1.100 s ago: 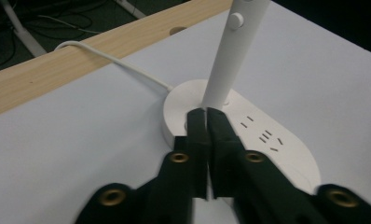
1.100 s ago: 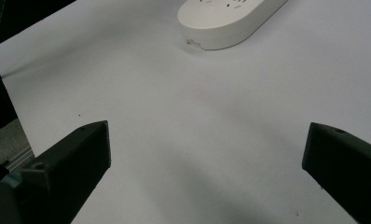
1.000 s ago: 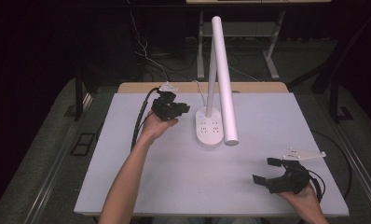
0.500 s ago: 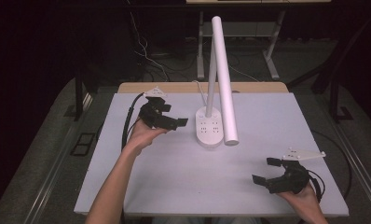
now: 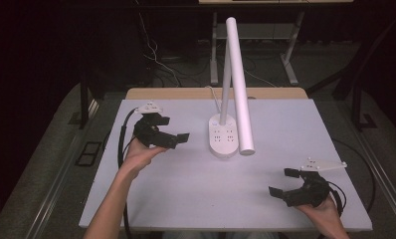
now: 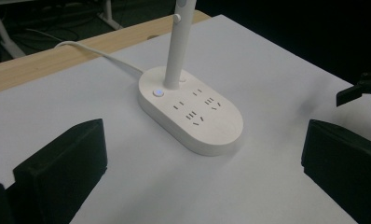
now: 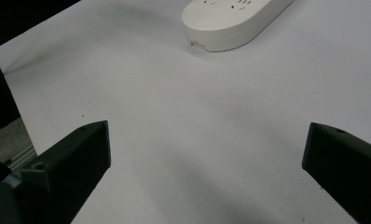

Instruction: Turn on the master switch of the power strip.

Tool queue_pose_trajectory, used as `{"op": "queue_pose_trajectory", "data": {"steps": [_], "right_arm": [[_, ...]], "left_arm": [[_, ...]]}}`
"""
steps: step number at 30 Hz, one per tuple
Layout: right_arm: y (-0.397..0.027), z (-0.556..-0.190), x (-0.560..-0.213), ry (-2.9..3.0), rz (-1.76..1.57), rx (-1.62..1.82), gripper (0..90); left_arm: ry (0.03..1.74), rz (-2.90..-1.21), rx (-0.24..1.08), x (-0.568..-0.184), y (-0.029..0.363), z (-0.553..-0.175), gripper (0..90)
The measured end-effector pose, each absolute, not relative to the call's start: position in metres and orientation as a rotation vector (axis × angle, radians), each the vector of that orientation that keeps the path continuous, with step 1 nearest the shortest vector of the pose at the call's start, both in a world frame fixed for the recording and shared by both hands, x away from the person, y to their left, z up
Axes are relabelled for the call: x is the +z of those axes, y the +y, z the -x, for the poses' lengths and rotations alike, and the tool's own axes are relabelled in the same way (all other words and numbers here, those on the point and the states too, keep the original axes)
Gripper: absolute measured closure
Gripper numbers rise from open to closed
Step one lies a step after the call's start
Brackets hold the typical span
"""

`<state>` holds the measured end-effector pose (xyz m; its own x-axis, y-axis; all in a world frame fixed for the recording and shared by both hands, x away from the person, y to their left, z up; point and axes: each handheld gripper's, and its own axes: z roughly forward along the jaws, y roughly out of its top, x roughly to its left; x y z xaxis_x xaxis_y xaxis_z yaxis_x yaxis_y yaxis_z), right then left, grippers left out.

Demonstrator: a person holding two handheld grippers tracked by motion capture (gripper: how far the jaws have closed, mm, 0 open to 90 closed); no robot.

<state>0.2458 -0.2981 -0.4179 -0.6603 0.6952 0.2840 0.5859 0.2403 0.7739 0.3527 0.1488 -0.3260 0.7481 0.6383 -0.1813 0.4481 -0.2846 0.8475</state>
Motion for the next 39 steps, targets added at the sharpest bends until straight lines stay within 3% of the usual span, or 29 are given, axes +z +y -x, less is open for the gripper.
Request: {"op": "queue_pose_trajectory", "data": {"steps": [19, 39], "right_arm": [[-0.292, -0.246, -0.419, 2.399, -1.22, 1.385, 0.4], [-0.291, -0.246, -0.42, 2.402, -1.224, 1.38, 0.4]], "left_arm": [[0.867, -1.87, 0.228, -0.358, 0.178, -0.304, 0.0], [0.896, -1.846, 0.17, -0.413, 0.182, -0.268, 0.0]]}}
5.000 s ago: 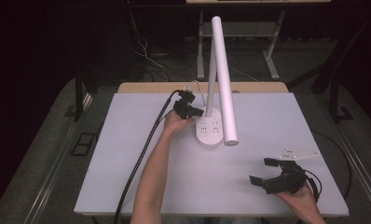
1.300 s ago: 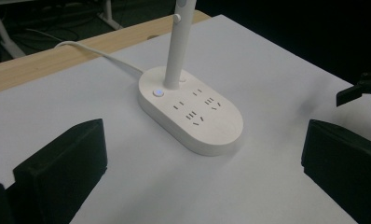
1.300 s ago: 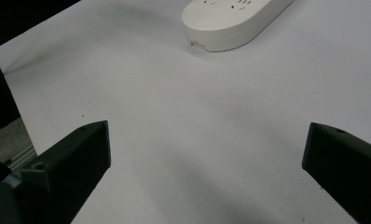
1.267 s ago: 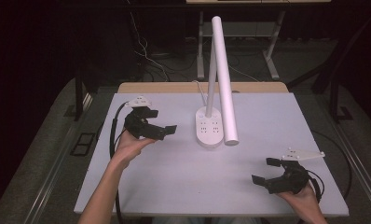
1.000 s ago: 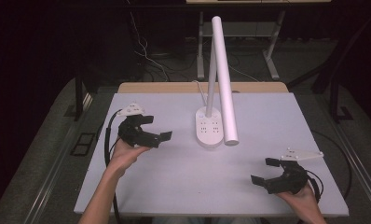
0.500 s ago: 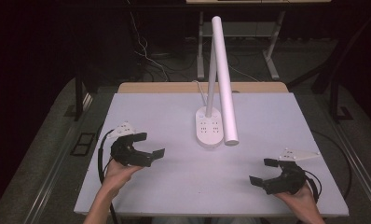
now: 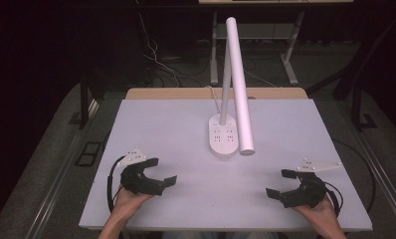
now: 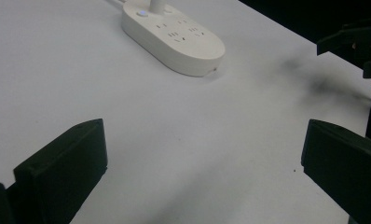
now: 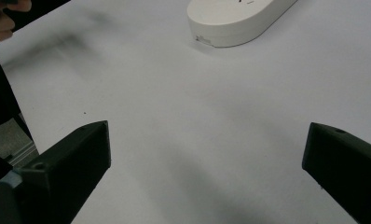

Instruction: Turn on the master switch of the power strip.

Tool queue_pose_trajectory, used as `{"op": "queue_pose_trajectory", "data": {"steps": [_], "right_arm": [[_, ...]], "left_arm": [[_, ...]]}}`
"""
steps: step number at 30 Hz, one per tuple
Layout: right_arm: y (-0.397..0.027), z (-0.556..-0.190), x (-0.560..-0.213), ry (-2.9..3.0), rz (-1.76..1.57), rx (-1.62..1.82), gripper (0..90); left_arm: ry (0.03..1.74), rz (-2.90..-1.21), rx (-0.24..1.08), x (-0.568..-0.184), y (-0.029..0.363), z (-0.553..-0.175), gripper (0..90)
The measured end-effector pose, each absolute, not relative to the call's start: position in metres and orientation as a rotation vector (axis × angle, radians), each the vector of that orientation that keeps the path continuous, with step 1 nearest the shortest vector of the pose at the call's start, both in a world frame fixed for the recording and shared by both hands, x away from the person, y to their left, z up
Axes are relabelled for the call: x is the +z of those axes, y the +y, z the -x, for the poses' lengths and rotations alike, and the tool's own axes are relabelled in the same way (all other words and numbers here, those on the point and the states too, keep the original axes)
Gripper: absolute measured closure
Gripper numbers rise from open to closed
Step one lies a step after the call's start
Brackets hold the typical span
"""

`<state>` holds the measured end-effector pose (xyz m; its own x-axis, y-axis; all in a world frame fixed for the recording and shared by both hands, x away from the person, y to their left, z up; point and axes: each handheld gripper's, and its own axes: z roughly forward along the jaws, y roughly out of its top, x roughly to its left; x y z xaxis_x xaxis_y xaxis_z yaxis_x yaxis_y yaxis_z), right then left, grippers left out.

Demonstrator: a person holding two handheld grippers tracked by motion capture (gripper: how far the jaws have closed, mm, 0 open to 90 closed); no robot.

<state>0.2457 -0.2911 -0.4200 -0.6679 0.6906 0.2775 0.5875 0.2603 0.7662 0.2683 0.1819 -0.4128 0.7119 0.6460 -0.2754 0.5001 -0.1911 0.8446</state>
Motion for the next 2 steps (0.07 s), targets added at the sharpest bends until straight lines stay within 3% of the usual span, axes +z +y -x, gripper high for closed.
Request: {"op": "queue_pose_trajectory", "data": {"steps": [2], "right_arm": [[-0.2907, -0.2457, -0.4205, 2.401, -1.226, 1.378, 0.4]], "left_arm": [[0.898, -1.859, 0.17, -0.4174, 0.1809, -0.2668, 0.0]]}}
